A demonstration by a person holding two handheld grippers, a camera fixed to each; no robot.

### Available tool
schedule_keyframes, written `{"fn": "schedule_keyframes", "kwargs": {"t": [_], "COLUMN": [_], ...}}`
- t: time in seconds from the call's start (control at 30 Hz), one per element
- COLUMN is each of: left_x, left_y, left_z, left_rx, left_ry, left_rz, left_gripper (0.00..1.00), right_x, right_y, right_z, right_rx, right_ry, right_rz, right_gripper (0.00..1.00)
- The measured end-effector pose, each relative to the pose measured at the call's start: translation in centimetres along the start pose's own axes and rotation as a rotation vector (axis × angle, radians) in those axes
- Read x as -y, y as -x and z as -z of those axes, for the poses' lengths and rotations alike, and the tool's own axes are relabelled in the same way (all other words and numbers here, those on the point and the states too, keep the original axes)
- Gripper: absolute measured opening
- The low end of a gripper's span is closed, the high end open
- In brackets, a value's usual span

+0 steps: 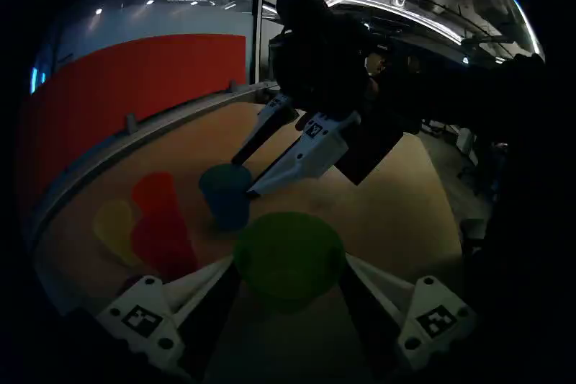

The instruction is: Pour water

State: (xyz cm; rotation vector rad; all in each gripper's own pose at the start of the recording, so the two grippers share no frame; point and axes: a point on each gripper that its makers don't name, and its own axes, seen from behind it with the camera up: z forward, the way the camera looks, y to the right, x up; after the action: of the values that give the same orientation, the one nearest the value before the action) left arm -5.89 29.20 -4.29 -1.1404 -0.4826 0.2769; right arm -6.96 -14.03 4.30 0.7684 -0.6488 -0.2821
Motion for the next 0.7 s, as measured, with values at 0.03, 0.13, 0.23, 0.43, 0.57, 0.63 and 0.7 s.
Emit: {"fn": "schedule_keyframes", "kwargs": {"t": [0.03, 0.13, 0.23, 0.43, 0.57, 0.63, 0.7], "left_x": [0.0, 0.0, 0.2, 0.5, 0.8, 1.0, 1.2], "left_y": [-0.1, -0.4, -0.7, -1.4, -1.9, -2.0, -2.1], "left_z": [0.1, 0.4, 0.7, 1.6, 2.3, 2.6, 3.0], "left_rx": [-0.003, -0.012, -0.022, -0.048, -0.065, -0.070, -0.076], "left_ry": [0.000, -0.007, -0.017, -0.032, -0.046, -0.055, -0.063], "left_rz": [0.002, 0.003, 0.001, 0.010, 0.017, 0.020, 0.024], "left_gripper": [0.86, 0.86, 0.86, 0.86, 0.86, 0.86, 0.86], "right_x": [0.0, 0.0, 0.1, 0.2, 0.4, 0.4, 0.5], "right_y": [0.0, 0.1, 0.2, 0.4, 0.4, 0.4, 0.3], "right_z": [-0.1, -0.6, -1.1, -1.9, -2.5, -2.7, -2.9], "right_rx": [0.001, 0.007, 0.014, 0.028, 0.033, 0.034, 0.035], "right_ry": [0.000, 0.000, -0.002, -0.004, -0.007, -0.008, -0.008], "right_rz": [0.000, 0.001, 0.003, 0.013, 0.011, 0.009, 0.009], "right_gripper": [0.99, 0.99, 0.99, 0.99, 0.99, 0.99, 0.99]}}
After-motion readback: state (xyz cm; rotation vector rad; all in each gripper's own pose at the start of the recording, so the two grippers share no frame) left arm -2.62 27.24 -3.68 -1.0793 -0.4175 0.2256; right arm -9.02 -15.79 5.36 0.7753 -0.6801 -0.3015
